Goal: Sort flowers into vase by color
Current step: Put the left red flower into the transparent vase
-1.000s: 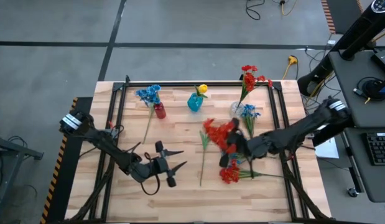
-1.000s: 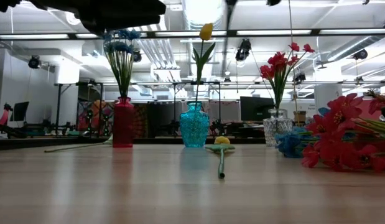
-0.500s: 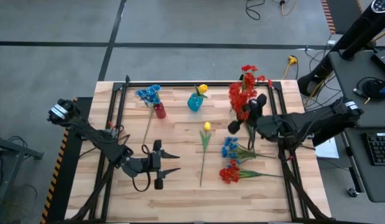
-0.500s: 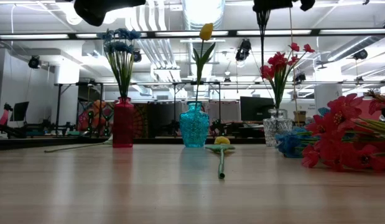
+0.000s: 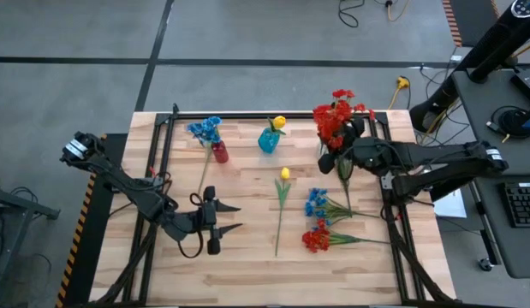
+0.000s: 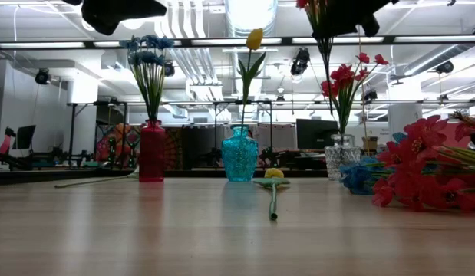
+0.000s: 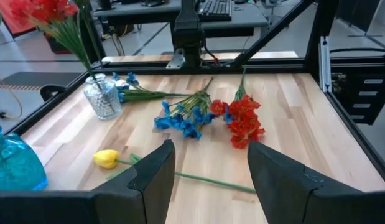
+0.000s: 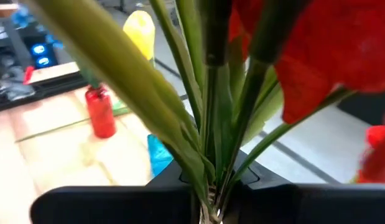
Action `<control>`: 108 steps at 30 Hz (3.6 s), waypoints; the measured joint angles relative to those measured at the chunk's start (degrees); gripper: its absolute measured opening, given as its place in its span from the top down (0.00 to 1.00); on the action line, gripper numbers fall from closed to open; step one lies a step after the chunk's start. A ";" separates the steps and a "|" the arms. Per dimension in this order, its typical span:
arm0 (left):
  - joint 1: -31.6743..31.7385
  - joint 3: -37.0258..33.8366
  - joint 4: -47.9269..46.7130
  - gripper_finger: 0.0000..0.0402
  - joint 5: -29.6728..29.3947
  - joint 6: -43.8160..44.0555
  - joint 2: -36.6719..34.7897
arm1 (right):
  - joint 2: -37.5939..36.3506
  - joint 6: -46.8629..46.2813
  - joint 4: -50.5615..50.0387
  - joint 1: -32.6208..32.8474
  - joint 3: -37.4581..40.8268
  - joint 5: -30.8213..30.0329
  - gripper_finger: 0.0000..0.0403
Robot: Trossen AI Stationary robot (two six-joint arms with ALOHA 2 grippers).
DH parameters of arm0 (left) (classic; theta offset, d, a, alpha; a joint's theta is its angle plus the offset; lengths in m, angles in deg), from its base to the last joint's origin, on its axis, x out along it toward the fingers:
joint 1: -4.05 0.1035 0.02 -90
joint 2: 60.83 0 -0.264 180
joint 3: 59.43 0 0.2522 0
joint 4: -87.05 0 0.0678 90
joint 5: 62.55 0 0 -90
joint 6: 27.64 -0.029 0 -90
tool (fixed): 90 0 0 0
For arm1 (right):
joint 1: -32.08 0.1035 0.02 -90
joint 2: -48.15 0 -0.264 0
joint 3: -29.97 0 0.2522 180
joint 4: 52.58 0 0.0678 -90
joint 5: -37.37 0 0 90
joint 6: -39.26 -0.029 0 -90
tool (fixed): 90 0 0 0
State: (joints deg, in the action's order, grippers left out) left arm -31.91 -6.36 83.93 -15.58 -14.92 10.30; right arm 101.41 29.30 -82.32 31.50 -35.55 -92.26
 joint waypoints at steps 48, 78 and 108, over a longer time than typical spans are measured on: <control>0.17 0.42 -4.71 0.54 -0.15 2.83 -1.64 | -2.56 -5.94 9.21 -9.60 11.97 -9.63 0.95; 0.17 0.42 -7.11 0.54 -0.13 5.35 -1.59 | -4.16 -14.43 2.37 -9.57 11.92 -6.69 0.50; 0.15 0.44 -40.77 0.54 10.03 40.34 -3.60 | -10.67 -30.44 -16.49 -9.56 11.88 6.64 0.35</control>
State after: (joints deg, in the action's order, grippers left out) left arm -31.76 -5.92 43.16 -5.55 25.42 6.70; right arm 90.73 -1.14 -98.81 21.94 -23.67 -85.62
